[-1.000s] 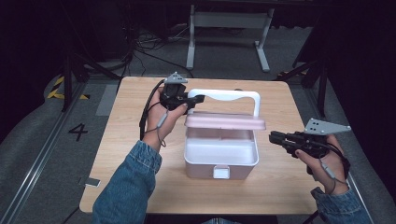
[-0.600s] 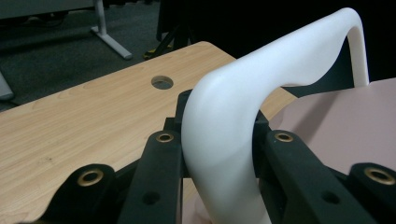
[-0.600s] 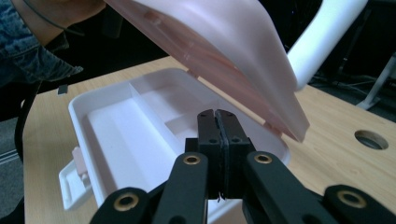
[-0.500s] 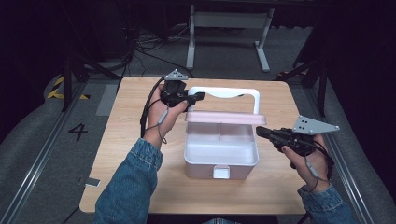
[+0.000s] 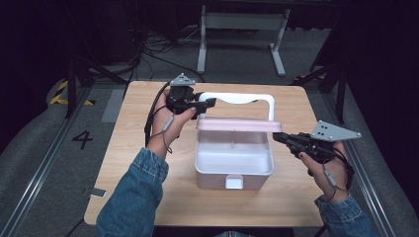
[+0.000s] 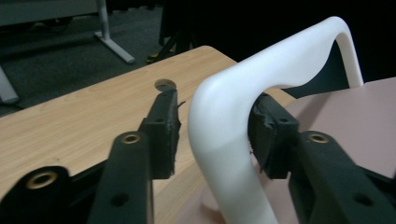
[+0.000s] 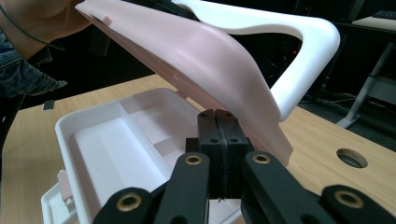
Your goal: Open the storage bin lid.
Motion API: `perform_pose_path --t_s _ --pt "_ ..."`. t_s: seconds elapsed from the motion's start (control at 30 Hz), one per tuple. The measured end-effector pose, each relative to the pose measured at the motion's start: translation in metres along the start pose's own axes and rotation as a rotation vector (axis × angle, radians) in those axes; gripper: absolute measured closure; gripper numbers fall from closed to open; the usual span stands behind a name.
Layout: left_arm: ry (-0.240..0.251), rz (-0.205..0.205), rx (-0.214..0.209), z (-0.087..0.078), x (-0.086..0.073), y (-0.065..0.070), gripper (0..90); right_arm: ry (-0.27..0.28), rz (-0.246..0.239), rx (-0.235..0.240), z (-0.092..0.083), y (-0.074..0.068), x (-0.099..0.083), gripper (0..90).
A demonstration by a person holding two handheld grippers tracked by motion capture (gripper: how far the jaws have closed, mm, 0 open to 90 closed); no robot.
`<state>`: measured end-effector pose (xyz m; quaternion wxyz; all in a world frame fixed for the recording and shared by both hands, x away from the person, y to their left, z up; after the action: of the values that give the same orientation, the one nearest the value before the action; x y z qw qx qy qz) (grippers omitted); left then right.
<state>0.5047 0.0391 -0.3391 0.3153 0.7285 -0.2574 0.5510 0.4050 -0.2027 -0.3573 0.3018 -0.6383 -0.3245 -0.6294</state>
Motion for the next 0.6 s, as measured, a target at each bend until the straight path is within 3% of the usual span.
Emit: perform_pose_path --t_s 0.1,0.27,0.6 --pt "0.019 0.009 0.009 -0.006 0.002 -0.004 47.9 0.001 -0.002 -0.001 0.001 0.001 0.002 90.0" --pt "0.077 0.017 0.042 -0.023 0.011 -0.013 47.3 0.011 -0.001 -0.005 0.002 0.003 0.005 90.0" --pt "0.091 0.057 0.048 -0.053 0.01 -0.01 46.1 0.03 0.002 -0.021 0.005 0.01 0.013 90.0"
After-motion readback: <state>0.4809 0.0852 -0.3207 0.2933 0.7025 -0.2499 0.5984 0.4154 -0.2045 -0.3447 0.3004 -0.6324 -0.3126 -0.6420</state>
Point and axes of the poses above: each handheld gripper's, and its own axes: z roughly forward along the jaws, x roughly out of its top, y roughly to its right, the point moved 9 cm from there along z, roughly forward along the jaws, and after that the axes turned 15 degrees about y, right-handed, at the moved point
